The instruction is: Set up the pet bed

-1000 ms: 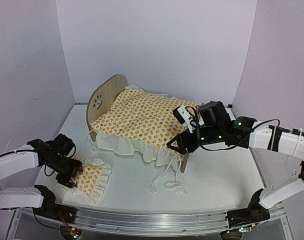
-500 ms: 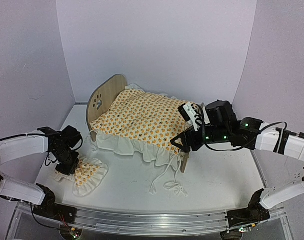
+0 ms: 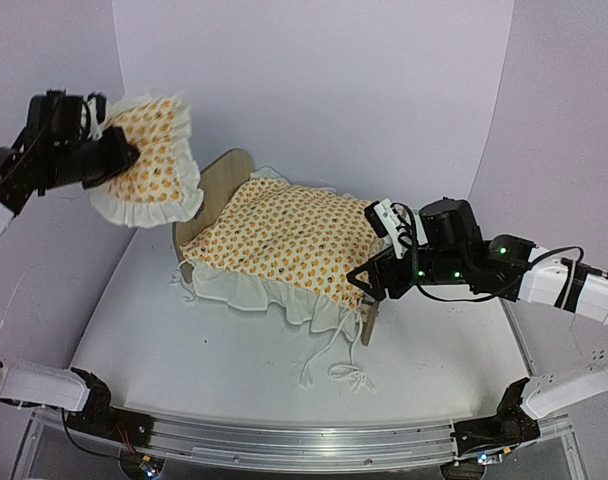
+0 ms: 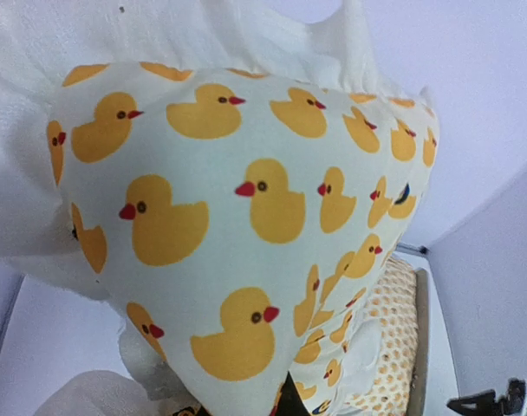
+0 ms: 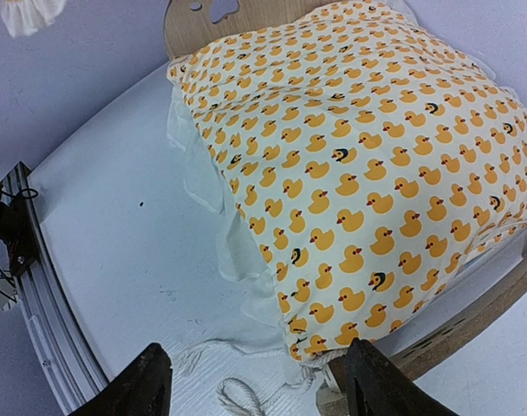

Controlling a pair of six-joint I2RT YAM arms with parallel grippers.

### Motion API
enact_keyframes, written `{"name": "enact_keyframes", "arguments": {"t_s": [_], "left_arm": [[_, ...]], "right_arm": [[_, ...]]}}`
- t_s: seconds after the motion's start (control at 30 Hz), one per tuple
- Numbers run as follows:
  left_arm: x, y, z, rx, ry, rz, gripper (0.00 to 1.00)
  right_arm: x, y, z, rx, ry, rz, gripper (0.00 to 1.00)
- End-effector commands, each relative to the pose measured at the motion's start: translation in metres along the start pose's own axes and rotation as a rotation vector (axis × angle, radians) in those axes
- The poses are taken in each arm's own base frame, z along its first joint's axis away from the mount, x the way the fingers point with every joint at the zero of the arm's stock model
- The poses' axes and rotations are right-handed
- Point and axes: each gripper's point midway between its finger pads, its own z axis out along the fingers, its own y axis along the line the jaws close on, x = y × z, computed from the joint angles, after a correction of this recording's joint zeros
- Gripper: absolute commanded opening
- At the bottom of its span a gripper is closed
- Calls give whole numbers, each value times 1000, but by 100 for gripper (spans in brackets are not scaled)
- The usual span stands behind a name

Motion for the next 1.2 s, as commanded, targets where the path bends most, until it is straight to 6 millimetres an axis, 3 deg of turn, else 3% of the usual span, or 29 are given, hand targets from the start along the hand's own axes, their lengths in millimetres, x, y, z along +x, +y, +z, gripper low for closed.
{"name": "enact_keyframes", "arguments": {"t_s": [0.0,0.03,0.1,0.2,0.37,0.67,0.77,0.87,1.07,1.17], "left_arm": [[12,-125,50,480,176,671,0],[19,-130,73,460,257,705,0],[13,-129,111,367,295,704,0],[17,-130,153,397,336,639,0],[43,-130,199,423,412,629,0],[80,-110,280,346,427,669,0],[85,-91,309,213,406,592,0],[102,-78,325,171,436,576,0],[124,-56,330,110,504,581,0],[139,-29,335,12,557,613,1]], "right_arm": [[-26,1,-12,12,-90,-12,70],[-29,1,-14,14,-97,-7,70],[-34,1,-18,15,-113,7,70],[-38,2,-27,17,-125,29,70],[-38,-1,-36,33,-127,56,71],[-28,-1,-23,25,-77,99,70],[-28,0,-22,23,-75,117,70],[-30,0,-24,22,-80,132,70],[-31,-3,-24,37,-83,142,70],[-32,-2,-22,34,-82,144,70]]}}
